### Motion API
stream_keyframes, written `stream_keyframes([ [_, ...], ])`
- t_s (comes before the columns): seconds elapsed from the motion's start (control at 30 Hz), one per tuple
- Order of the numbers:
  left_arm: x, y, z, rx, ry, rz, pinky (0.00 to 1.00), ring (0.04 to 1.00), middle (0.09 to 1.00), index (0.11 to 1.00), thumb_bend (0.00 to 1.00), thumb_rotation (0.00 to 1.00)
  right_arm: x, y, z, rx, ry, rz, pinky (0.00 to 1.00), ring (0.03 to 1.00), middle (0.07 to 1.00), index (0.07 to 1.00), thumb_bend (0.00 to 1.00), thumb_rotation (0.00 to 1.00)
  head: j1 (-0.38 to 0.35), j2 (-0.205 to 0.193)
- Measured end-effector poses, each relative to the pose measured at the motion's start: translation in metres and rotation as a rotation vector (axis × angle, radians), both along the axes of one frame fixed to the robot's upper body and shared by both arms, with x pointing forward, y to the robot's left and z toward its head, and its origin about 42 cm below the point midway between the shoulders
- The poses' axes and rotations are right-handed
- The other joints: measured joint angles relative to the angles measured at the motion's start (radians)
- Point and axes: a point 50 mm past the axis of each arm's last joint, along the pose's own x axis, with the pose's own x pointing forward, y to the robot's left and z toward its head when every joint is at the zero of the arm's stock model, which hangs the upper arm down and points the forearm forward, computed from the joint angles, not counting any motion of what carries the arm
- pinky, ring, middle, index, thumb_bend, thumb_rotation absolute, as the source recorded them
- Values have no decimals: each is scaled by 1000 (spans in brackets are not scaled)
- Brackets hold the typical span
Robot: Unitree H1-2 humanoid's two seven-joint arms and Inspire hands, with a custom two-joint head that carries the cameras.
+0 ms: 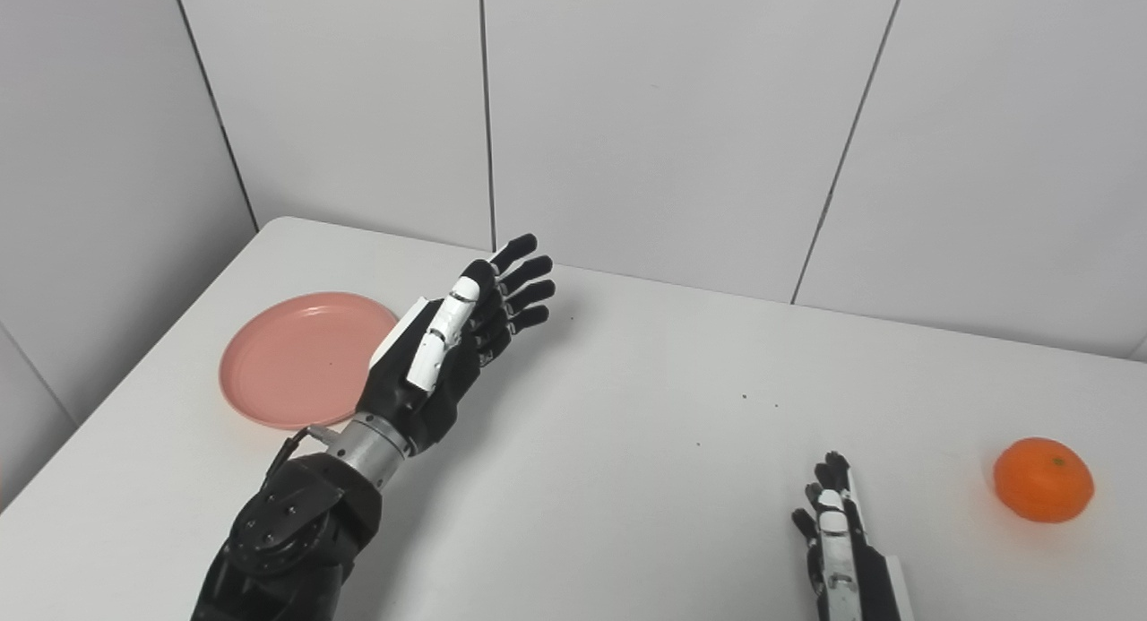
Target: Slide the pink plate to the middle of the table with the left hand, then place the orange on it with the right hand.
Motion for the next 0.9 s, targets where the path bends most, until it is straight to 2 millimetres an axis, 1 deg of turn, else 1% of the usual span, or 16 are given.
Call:
stream_keyframes([
  [0.13, 8, 17, 10, 4, -23, 52, 921, 917, 928, 915, 380, 1000, 0, 0, 0, -2, -1, 0, 1000, 1000, 1000, 1000, 110, 1000, 2, -2],
  [0.27, 15, 34, 17, 4, -35, 89, 917, 916, 926, 912, 397, 1000, 0, 0, 0, -2, -1, 0, 1000, 1000, 1000, 1000, 111, 1000, 11, -8],
  [0.43, 25, 62, 16, -1, -12, 162, 907, 910, 920, 913, 398, 1000, 0, -1, 0, 0, -1, -3, 1000, 1000, 1000, 1000, 98, 1000, 21, -11],
  [0.6, 31, 87, 16, -14, 6, 215, 891, 903, 910, 903, 369, 1000, 0, -2, 0, 14, -1, -4, 1000, 1000, 1000, 1000, 97, 1000, 23, -11],
  [0.73, 36, 102, 21, -4, -4, 249, 896, 904, 910, 901, 355, 1000, 0, -2, 0, 14, -1, -6, 1000, 1000, 1000, 1000, 99, 1000, 26, -14],
  [0.8, 37, 110, 22, -21, -2, 283, 871, 884, 885, 877, 343, 1000, 0, -2, 0, 15, -1, -5, 1000, 1000, 1000, 1000, 93, 1000, 35, -14],
  [0.9, 37, 118, 23, -41, -1, 329, 868, 883, 885, 876, 345, 1000, 0, -3, 0, 15, -1, -5, 1000, 1000, 1000, 1000, 97, 1000, 41, -14],
])
